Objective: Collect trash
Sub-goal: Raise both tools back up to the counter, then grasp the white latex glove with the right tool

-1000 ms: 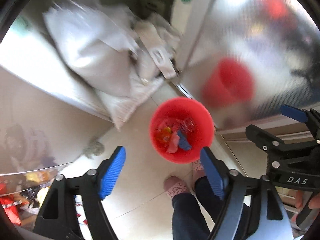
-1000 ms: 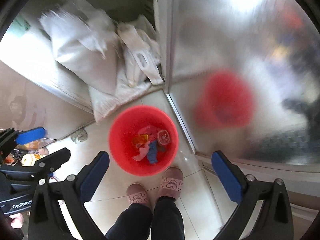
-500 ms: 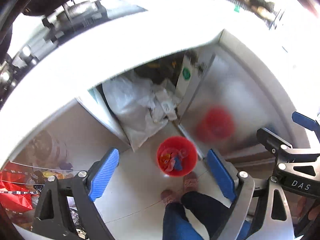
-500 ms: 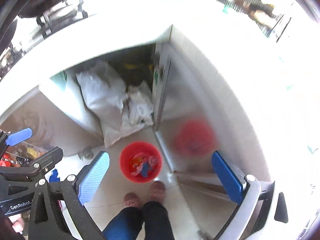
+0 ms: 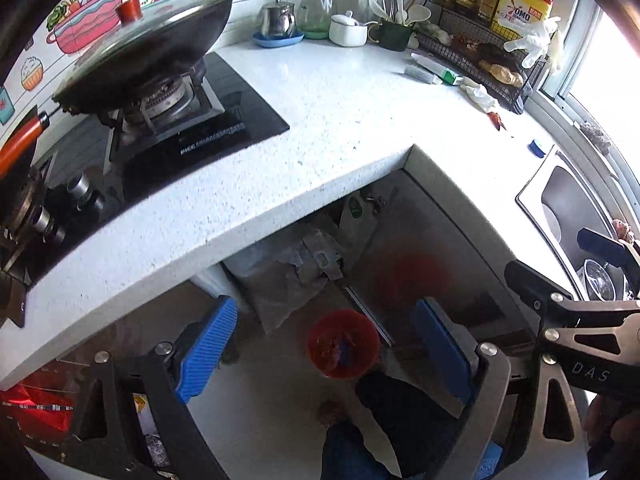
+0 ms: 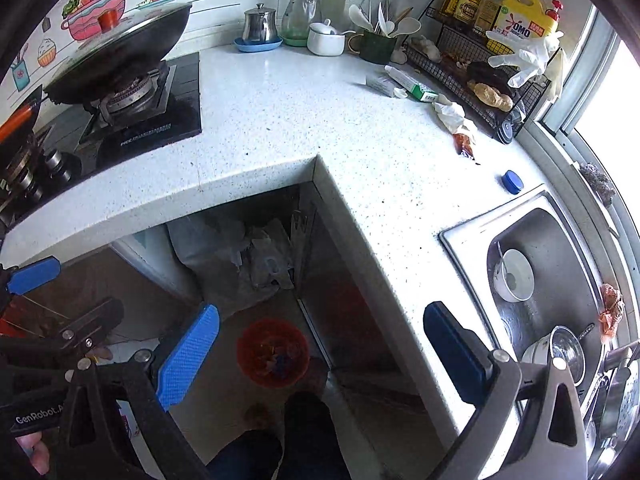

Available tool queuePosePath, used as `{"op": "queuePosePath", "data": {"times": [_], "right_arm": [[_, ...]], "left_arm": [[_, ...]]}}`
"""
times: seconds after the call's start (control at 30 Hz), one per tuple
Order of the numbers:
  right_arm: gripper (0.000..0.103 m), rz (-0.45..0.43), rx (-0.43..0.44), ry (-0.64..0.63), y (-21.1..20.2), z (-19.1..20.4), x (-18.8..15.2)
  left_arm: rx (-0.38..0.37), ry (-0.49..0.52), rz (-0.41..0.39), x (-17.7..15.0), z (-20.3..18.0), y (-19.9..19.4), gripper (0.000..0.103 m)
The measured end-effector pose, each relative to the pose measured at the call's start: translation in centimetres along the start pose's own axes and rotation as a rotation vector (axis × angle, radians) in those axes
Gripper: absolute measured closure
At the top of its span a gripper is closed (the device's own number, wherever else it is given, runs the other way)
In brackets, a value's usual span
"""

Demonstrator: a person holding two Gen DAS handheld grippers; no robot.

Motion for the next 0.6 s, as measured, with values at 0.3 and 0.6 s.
{"op": "queuePosePath", "data": {"times": [0.3, 0.6], "right_arm": [[0.001, -0.037, -0.021, 0.09, 0.0, -3.6, 3.7], [0.001, -0.058, -0.03, 0.146, 1.1, -8.1, 8.5]], "left_arm": [[-0.024, 0.089, -0.028, 6.6, -3.8, 0.3, 0.013], [-0.025, 0.151, -0.091, 14.4, -8.2, 2.1, 0.013]]}}
Point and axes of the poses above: each gripper's, at about its wrist camera, not at the fingertips, and y roughly the way its jaws point, z to its left, x to its top, the point moved 4 cm from there along y, roughly the way its jaws point, and after that the axes turned 7 degrees about -y, right-handed, at the moved point
